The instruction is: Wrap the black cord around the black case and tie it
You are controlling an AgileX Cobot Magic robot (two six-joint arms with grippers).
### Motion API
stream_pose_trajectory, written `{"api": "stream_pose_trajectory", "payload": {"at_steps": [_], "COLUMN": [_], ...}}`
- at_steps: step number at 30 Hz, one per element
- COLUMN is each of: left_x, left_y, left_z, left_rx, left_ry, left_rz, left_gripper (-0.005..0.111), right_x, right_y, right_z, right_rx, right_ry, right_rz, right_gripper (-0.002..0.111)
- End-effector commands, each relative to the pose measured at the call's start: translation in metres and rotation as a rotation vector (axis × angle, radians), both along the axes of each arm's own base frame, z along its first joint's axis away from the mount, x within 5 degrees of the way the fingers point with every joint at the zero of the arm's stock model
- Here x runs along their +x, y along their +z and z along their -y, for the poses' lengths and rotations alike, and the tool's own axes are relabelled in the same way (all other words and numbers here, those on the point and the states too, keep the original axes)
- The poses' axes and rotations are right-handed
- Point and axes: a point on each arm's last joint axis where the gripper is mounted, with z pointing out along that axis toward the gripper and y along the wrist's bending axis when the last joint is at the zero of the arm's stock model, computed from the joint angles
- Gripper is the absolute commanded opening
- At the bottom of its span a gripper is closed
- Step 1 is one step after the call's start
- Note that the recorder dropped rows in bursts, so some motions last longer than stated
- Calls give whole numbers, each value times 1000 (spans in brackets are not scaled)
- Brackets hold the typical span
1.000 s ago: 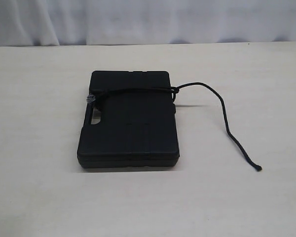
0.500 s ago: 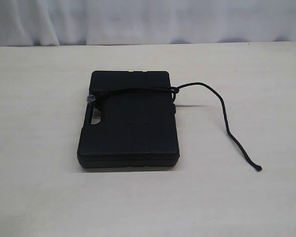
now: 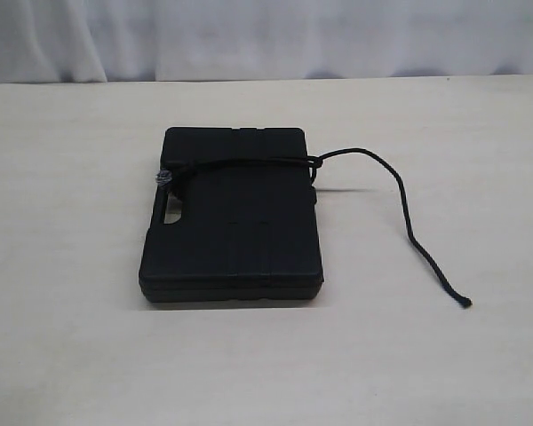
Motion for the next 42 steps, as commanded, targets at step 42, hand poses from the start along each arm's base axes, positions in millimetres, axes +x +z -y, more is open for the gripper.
{"api": "stream_pose_trajectory", "payload": {"at_steps": [42], "left_x": [0], "left_y": [-1], "left_z": [0], "left_rx": [-13], "left_ry": [3], "left_rz": [3], "left_gripper": [0], "right_x": [-1], "right_y": [-4], "right_z": [1], "right_rx": [39], "right_ry": [-18], "right_rz": [-32], "right_gripper": [4]}}
